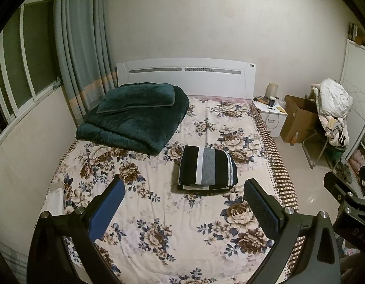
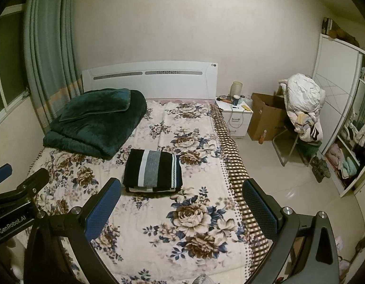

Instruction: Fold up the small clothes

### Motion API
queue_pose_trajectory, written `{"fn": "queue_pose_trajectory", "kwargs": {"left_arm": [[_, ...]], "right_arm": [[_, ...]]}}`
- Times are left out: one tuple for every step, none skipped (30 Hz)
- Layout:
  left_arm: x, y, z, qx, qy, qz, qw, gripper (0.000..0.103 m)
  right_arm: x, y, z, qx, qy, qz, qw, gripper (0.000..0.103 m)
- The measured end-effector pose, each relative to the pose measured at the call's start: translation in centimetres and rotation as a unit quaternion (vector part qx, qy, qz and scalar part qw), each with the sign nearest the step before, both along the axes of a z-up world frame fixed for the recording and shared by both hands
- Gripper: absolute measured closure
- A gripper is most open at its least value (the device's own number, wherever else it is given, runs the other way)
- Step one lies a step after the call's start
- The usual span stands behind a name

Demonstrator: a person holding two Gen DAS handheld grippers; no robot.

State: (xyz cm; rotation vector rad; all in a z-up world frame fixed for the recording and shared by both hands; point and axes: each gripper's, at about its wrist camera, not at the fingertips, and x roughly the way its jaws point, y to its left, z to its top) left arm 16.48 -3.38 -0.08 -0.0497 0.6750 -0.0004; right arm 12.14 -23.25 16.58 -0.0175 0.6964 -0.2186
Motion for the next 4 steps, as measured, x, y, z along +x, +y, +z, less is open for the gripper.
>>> {"fn": "queue_pose_trajectory", "kwargs": {"left_arm": [[0.0, -0.09, 0.15, 0.001, -0.002, 0.002, 1.0, 0.0], [0.0, -0.2, 0.3, 0.003, -0.003, 0.004, 1.0, 0.0], [-0.06, -0.34, 0.4, 0.003, -0.004, 0.005, 1.0, 0.0], [-0.07, -0.32, 0.37, 0.002, -0.004, 0.004, 1.0, 0.0]], "right_arm": [[0.0, 0.04, 0.01, 0.0, 0.0, 0.0, 1.0, 0.0], [0.0, 0.08, 0.02, 0.0, 0.0, 0.0, 1.0, 0.0], [0.02, 0.14, 0.04, -0.001, 0.0, 0.0, 1.0, 0.0], [-0.1, 0.06, -0.03, 0.0, 0.0, -0.001, 1.0, 0.0]]}}
